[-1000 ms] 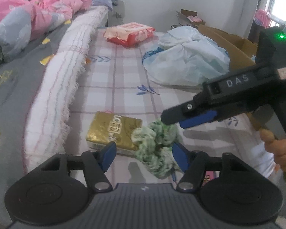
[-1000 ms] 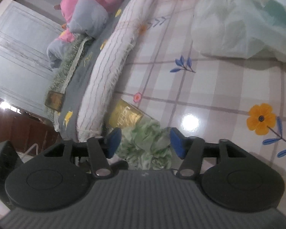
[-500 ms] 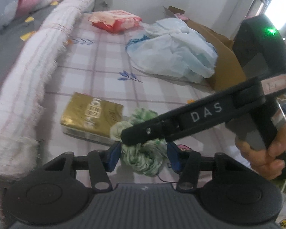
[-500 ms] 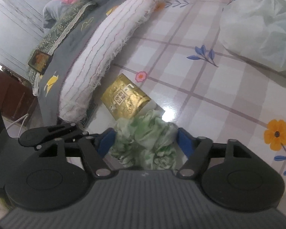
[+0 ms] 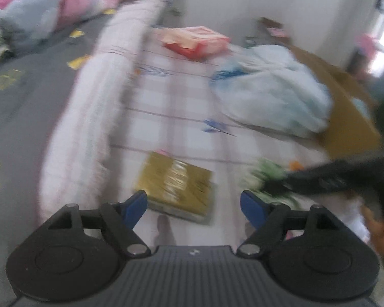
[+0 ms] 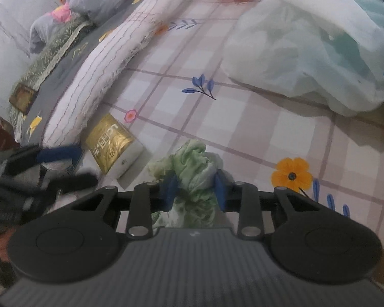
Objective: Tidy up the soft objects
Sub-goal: 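Grasp the gold packet with the left gripper while the right gripper holds the scrunchie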
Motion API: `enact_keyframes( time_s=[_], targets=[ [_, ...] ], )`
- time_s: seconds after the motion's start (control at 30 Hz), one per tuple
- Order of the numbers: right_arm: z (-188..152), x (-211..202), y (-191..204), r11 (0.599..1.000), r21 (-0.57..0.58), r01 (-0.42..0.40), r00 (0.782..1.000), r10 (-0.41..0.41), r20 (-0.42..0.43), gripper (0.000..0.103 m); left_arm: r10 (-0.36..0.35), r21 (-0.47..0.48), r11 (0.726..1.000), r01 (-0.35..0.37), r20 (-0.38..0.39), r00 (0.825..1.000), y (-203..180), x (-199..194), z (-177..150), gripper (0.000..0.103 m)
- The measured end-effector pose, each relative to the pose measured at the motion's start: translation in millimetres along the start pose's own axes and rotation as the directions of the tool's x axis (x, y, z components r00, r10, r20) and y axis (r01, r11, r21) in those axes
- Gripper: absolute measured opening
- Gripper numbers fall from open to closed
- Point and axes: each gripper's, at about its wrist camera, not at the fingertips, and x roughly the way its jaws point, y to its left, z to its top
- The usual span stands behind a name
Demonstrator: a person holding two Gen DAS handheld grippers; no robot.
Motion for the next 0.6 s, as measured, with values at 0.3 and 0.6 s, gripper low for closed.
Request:
enact_keyframes(
  time_s=[0.3,0.6],
  targets=[
    [-8,-1,-4,0.999,0.014,-0.034,0.999,0.033,0.032,0.030,0.106,-0.063,0.992,-0.107,-0.021,0.994,0,25,19,0.082],
    [-12,-1,-4,0.999,-0.006,-0.046,0.998,0.046,0.051,0.030,0.209,-0.023,0.978,-0.209,-0.030,0.978,-16,54,36,0.078]
  ],
)
